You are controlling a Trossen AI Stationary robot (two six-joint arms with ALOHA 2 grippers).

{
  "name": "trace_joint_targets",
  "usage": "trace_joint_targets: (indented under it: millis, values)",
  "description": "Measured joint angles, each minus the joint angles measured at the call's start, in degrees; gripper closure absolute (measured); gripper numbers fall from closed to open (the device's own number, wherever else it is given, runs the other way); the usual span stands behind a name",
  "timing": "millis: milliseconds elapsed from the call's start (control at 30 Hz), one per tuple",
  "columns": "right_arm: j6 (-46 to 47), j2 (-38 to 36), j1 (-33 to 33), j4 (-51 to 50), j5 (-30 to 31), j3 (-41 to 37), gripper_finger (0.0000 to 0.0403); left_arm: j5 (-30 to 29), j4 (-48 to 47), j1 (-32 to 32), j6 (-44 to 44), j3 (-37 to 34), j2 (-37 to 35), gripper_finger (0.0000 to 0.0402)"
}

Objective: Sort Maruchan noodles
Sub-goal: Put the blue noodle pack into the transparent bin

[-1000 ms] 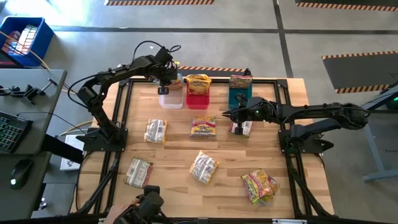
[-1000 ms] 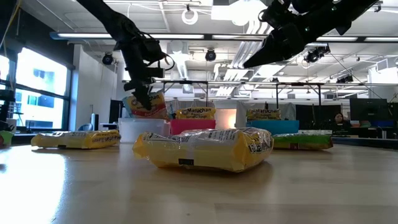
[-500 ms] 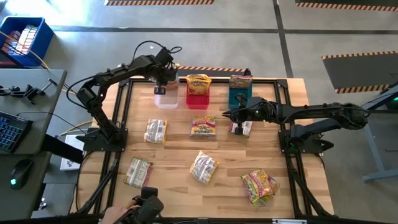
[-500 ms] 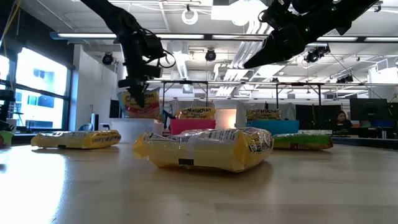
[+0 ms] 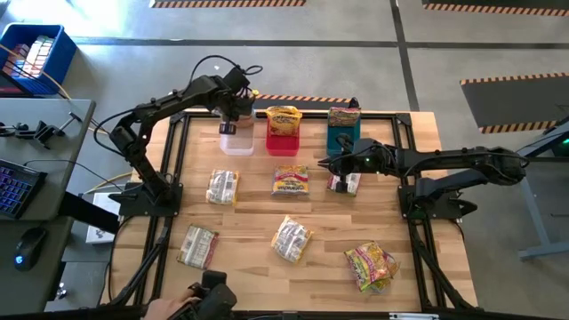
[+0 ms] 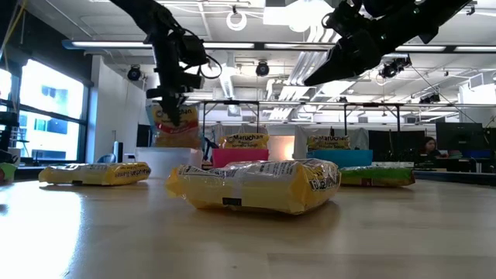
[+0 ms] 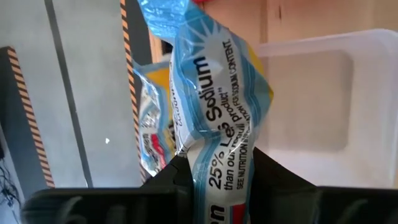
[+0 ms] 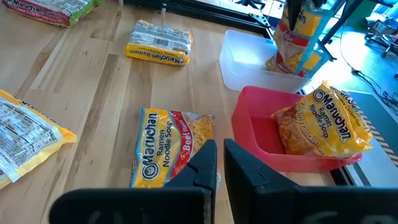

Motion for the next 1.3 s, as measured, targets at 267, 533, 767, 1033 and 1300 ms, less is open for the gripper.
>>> trace_joint_targets:
  millis: [267, 533, 767, 1033, 1300]
  values:
    - [-0.02, 0.00, 0.00, 0.01, 0.00, 0.00, 0.0391, -3.50, -2.77, -0.06, -1.90, -0.32, 1.08, 0.0346]
    - [0.09, 0.00, 0.00, 0.02, -0.01, 0.00, 0.0391, -1.04, 0.62, -0.21, -1.70, -2.61, 1.05, 0.0346]
    - [0.09, 0.00, 0.00, 0.04, -0.02, 0.00, 0.0391, 1.51, 2.60, -0.24, -1.46, -2.63, 1.03, 0.0346]
    - [0.09, 0.00, 0.00, 0.04, 0.00, 0.00, 0.0391, 3.84, 3.45, -0.26, -1.91, -1.78, 1.03, 0.0346]
    - [0.09, 0.00, 0.00, 0.07, -0.02, 0.00, 0.0391, 6.21, 3.49, -0.52, -1.94, -1.03, 1.03, 0.0346]
